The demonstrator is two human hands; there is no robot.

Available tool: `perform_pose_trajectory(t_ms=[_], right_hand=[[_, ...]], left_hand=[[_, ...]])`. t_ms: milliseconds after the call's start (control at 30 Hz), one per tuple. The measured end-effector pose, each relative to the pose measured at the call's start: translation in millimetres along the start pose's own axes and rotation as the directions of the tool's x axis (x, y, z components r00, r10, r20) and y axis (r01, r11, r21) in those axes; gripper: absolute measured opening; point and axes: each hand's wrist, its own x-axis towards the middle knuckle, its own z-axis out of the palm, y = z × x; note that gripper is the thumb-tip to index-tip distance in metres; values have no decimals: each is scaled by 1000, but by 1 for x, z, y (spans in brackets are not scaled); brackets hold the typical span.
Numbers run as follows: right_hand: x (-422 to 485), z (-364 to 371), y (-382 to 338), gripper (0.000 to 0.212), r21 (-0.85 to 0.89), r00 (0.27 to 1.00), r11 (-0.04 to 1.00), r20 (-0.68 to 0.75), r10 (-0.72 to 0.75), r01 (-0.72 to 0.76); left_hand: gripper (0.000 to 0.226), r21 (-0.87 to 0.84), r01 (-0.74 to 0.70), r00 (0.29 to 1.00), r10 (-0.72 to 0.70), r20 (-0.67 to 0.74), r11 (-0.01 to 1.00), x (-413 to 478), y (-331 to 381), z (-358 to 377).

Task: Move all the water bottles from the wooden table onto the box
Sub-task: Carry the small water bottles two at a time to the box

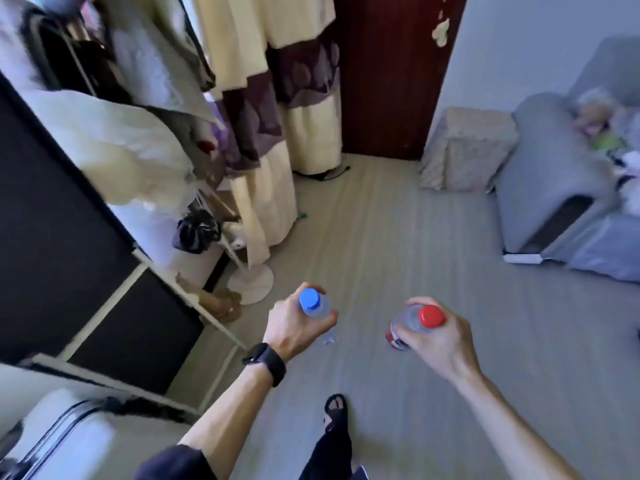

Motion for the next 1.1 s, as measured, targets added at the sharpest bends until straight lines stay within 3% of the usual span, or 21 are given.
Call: perform_pose_trajectory(t_ms=[467,633,933,1100], right_hand=[[214,-119,40,37,89,896,960,-346,280,-265],[309,-160,83,38,94,881,943,-337,331,-319],[496,-249,130,39,33,919,944,-217,329,-330],[599,-278,144,38,26,913,938,-221,344,-347]], left_hand=[[34,23,-257,927,240,289,966,277,184,117],[34,40,-249,912,220,346,968,353,243,182],[33,103,-174,937,132,324,979,485,352,267],[35,122,-154,946,111,303,981,568,395,303]])
